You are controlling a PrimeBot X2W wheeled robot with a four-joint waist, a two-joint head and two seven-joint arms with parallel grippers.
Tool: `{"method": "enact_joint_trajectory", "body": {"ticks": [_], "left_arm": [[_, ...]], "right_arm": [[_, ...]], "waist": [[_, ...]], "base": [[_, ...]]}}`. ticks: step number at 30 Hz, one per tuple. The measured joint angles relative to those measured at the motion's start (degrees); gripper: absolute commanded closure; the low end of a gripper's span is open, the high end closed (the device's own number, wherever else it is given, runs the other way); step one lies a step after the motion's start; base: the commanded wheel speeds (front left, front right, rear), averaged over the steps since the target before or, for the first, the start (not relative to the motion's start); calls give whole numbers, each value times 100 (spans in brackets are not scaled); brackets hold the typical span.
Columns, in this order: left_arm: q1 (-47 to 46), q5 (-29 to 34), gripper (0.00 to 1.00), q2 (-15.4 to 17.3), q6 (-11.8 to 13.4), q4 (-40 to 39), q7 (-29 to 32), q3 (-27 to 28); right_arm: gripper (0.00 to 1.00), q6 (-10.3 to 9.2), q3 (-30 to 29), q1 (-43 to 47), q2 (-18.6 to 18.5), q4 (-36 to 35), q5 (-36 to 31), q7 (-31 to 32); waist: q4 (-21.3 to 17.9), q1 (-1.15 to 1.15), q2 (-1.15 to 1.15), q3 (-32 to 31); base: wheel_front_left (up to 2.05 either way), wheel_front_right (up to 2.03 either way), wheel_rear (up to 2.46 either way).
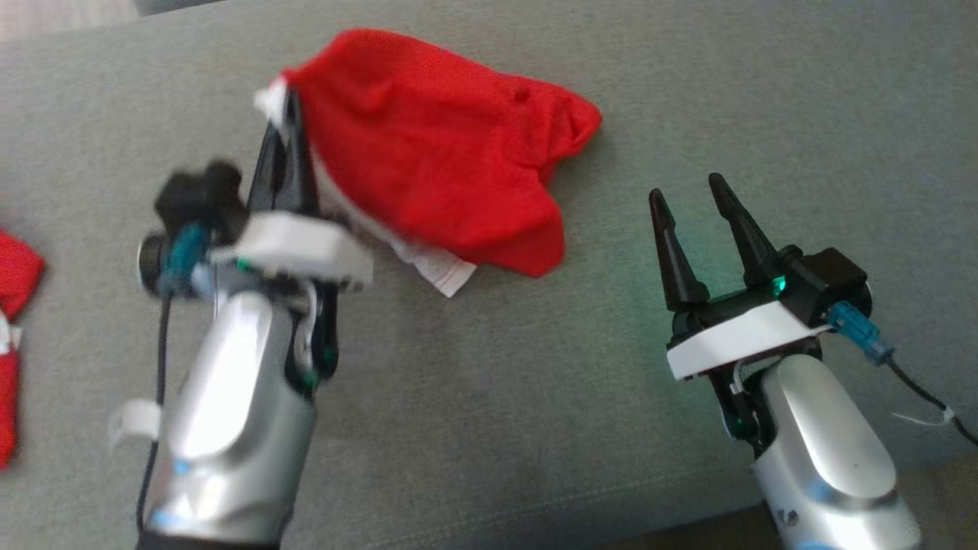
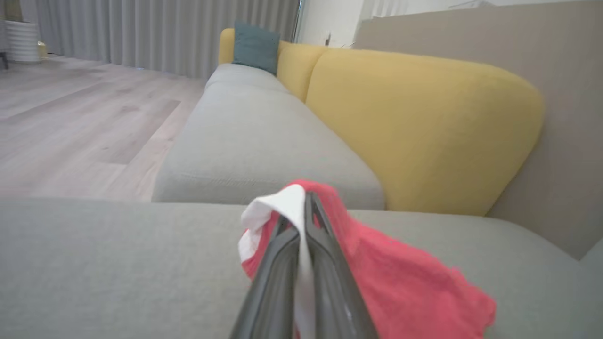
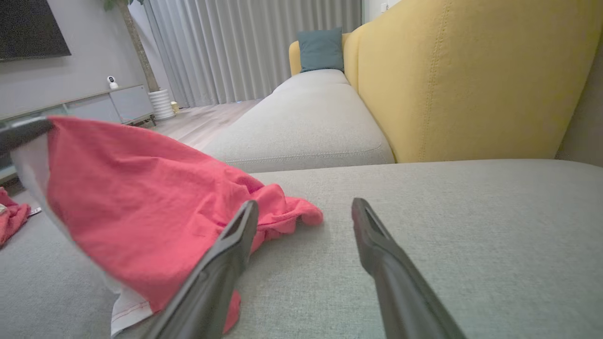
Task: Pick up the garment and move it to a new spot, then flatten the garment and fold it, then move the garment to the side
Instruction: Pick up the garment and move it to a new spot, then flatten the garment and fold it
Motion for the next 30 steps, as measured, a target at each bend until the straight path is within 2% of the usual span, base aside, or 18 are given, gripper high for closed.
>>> {"method": "enact_joint_trajectory", "body": {"ticks": [4,5,6,7,23,30], "left_arm": [[502,274,100,4,-102,34,0,335],[595,338,78,9,-108,85,-1,401],[688,402,13,11,-162,159,0,464],[787,464,0,11,-203,216,0,534],[2033,890,0,15,-198,-159,0,1101],[2489,1027,0,20,-246,-240,0,1048]], "right_arm": [[0,0,-5,-4,3,3,-36,0],[0,0,-3,-4,4,14,-38,0],[0,0,0,-4,9,31,-38,0],[0,0,3,-4,10,43,-38,0],[0,0,85,372,11,236,-37,1],[0,0,277,595,12,346,-25,1]], "waist": [[180,0,0,-19],[216,0,0,-38],[246,0,0,-64],[273,0,0,-96],[606,0,0,-648],[712,0,0,-762]], "base": [[0,0,0],[0,0,0],[0,0,0],[0,0,0],[0,0,0],[0,0,0]]}}
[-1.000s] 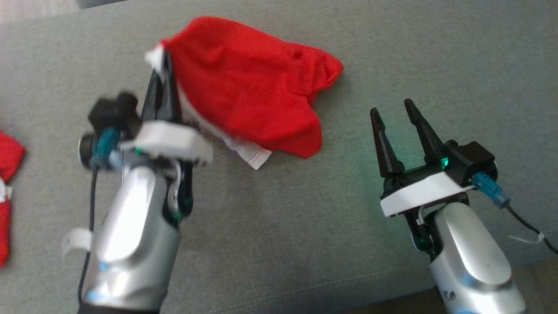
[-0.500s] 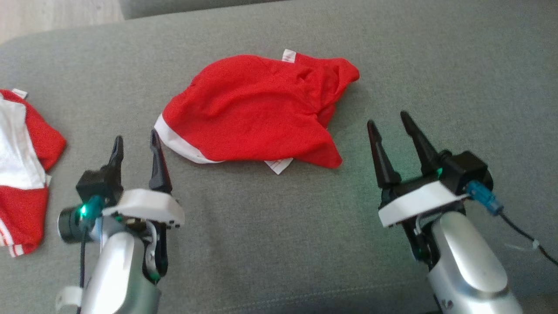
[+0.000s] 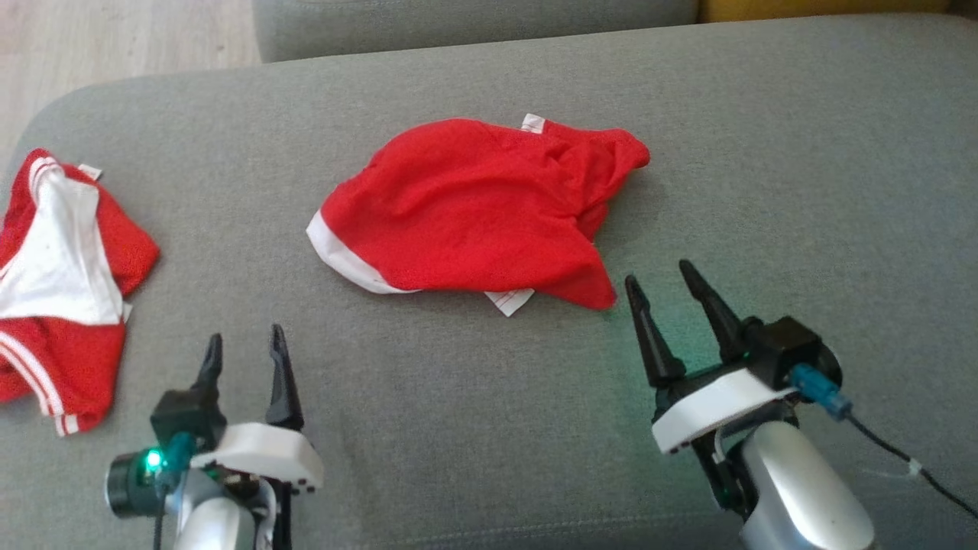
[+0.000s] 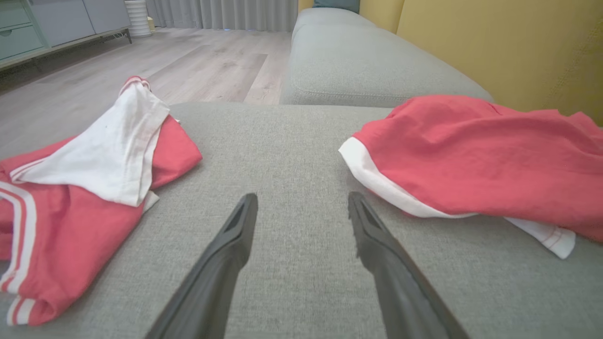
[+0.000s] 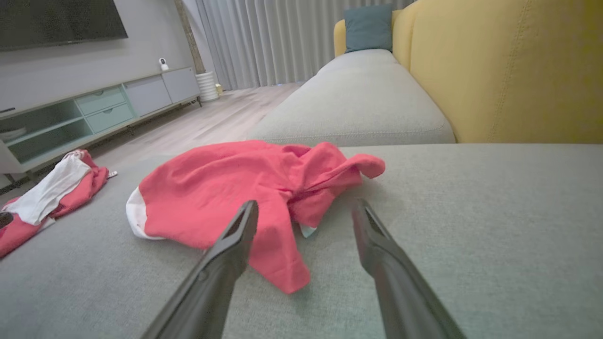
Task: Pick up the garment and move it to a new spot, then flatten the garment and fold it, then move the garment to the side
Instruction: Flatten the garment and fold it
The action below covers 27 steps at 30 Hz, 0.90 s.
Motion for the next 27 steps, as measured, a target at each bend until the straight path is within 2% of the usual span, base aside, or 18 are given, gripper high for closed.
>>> {"method": "enact_joint_trajectory", "body": {"ticks": [12,20,27], "left_arm": [[-58,-129,0,1,-10,-65,0,-572],[-226,-110,0,7,-25,-114,0,-853],[-278,-164,0,7,0,-136,0,-995]], "right_arm": [[0,0,901,-129,1,576,59,0],[0,0,887,-617,-1,1216,35,0],[0,0,535,-908,-20,1909,-230,0]], "waist": [[598,0,0,168],[1130,0,0,373],[1495,0,0,571]], "base": [[0,0,0],[0,0,0],[0,0,0]]}}
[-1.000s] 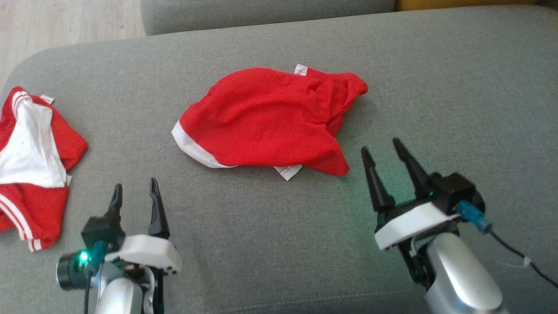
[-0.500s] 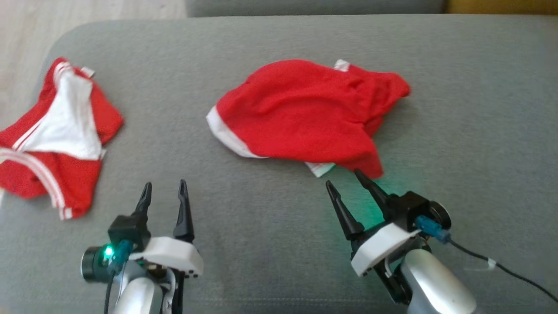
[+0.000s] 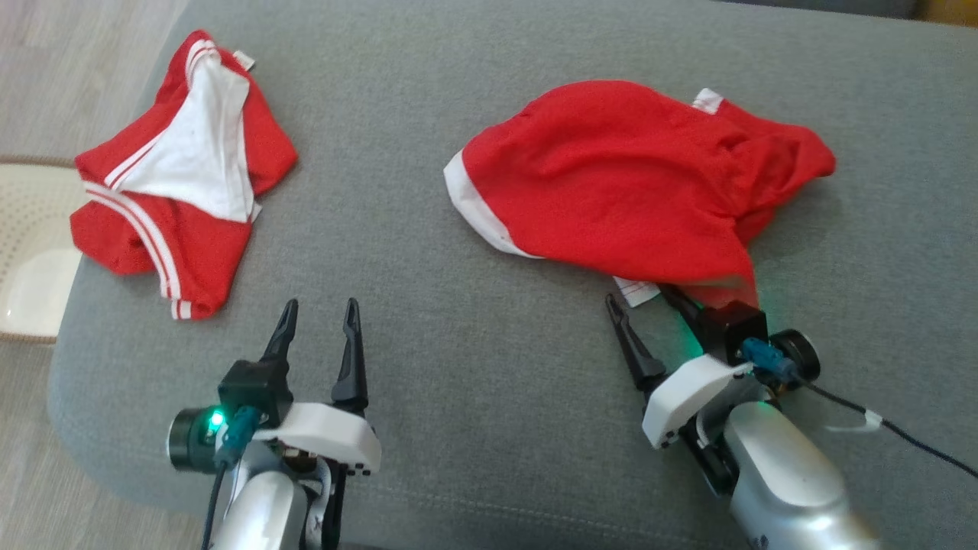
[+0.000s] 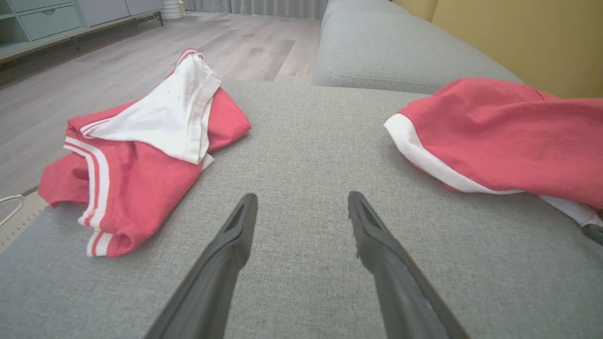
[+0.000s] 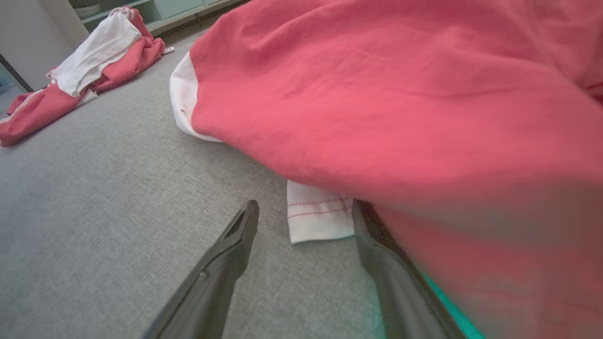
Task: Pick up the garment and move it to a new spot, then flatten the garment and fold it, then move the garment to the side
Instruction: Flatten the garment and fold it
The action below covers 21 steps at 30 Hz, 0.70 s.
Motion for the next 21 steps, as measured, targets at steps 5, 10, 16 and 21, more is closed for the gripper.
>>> {"method": "enact_joint_trajectory", "body": {"ticks": [5,10,16,21], "left_arm": [[-66,-19,0,-1,45,-35,0,-37],[-81,-46,0,-2,49,-27,0,-30],[-108,-46,0,-2,48,-14,0,12],[-109,-46,0,-1,43,8,0,79]], "right_arm": [[0,0,-46,-197,2,258,-119,-58],[100,0,-109,-289,8,330,-116,-75],[100,0,-269,-240,-4,182,-118,-48],[100,0,-611,-20,-149,-430,-118,-42]], "waist": [[84,0,0,126],[39,0,0,148],[-118,0,0,98],[-367,0,0,-5]], "base": [[0,0,0],[0,0,0],[0,0,0],[0,0,0]]}}
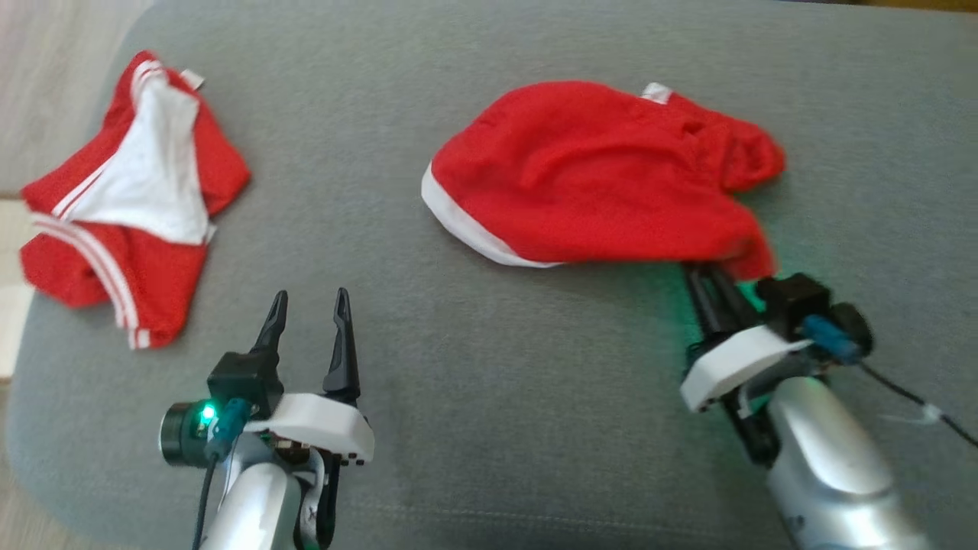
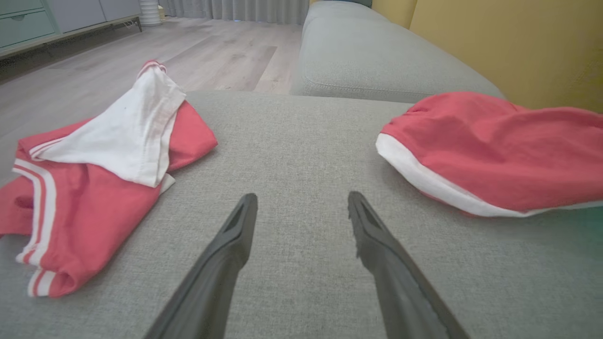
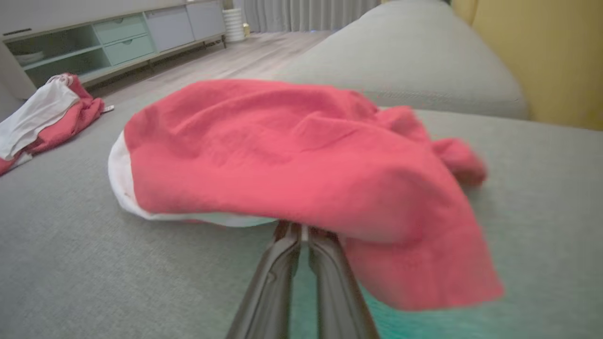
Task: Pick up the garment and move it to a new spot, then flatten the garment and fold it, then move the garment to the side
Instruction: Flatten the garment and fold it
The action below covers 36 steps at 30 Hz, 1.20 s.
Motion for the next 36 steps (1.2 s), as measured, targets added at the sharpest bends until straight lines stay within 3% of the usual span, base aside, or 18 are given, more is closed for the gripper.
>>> {"method": "enact_joint_trajectory", "body": {"ticks": [12,23,24,25,26,36], "left_arm": [[63,-2,0,3,-44,153,0,2],[74,-59,0,3,-52,258,0,-40],[78,-59,0,3,-52,278,0,-41],[79,-58,0,3,-53,294,0,-42],[79,-57,0,3,-57,305,0,-42],[364,20,0,4,-71,335,0,48]], "right_arm": [[100,0,-513,333,-667,-1159,94,0],[100,0,-759,831,-824,-827,1,0],[91,0,-808,836,-823,-775,-51,0],[51,0,-887,836,-815,-734,-98,0],[0,0,-953,836,-808,-693,-120,0],[0,0,-1607,1018,-230,-1314,-465,0]], "waist": [[-825,0,0,-319],[-1121,0,0,-459],[-1129,0,0,-466],[-1134,0,0,-471],[-1134,0,0,-479],[-1056,0,0,-681]], "base": [[0,0,0],[0,0,0],[0,0,0],[0,0,0],[0,0,0],[0,0,0]]}}
